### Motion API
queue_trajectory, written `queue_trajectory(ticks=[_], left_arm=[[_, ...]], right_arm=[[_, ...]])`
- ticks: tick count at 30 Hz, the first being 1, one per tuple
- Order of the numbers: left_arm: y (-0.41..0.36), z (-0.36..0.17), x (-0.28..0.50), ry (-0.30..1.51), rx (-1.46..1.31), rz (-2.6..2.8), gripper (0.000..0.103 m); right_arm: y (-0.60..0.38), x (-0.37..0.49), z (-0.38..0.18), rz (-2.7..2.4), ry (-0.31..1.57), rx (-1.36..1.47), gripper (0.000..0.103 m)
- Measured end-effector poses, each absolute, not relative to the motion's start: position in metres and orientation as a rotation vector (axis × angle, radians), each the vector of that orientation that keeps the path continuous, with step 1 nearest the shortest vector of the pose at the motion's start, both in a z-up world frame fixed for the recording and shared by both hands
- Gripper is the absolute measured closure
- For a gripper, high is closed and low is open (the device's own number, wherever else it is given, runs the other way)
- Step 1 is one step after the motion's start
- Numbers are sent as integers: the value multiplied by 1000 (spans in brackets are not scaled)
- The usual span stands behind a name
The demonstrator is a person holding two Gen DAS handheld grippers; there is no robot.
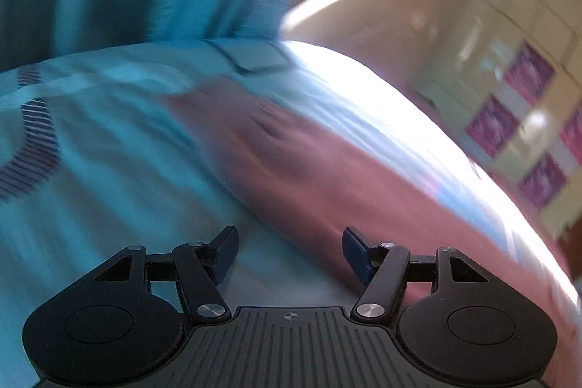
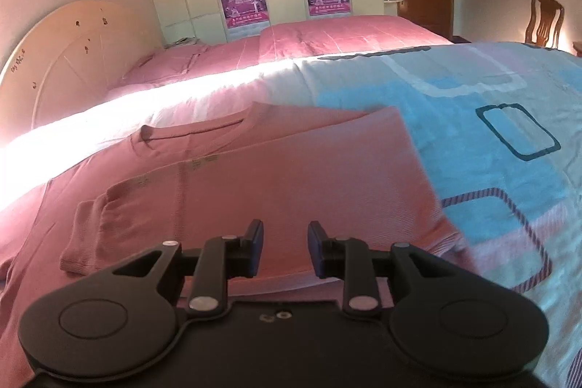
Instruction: Fold small clothes
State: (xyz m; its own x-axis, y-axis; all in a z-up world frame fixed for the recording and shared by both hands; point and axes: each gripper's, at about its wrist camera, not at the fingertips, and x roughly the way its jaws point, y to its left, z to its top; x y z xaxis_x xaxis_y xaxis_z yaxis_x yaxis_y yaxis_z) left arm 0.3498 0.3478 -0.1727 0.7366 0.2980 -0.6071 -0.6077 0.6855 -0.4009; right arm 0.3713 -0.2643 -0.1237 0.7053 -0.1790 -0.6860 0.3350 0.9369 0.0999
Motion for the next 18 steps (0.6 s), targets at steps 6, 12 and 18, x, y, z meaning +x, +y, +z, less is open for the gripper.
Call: queue_trajectory(ticks=[6, 12, 18], left_arm=[[416, -188, 372, 482, -743, 548, 50], [446, -197, 390, 452, -783, 529, 69], [424, -187, 424, 504, -594, 413, 95]], right_arm=[[-237, 384, -123, -326, 738, 266, 76], [-230, 389, -126, -373, 751, 264, 76], [-240, 386, -132, -428, 768, 281, 77]])
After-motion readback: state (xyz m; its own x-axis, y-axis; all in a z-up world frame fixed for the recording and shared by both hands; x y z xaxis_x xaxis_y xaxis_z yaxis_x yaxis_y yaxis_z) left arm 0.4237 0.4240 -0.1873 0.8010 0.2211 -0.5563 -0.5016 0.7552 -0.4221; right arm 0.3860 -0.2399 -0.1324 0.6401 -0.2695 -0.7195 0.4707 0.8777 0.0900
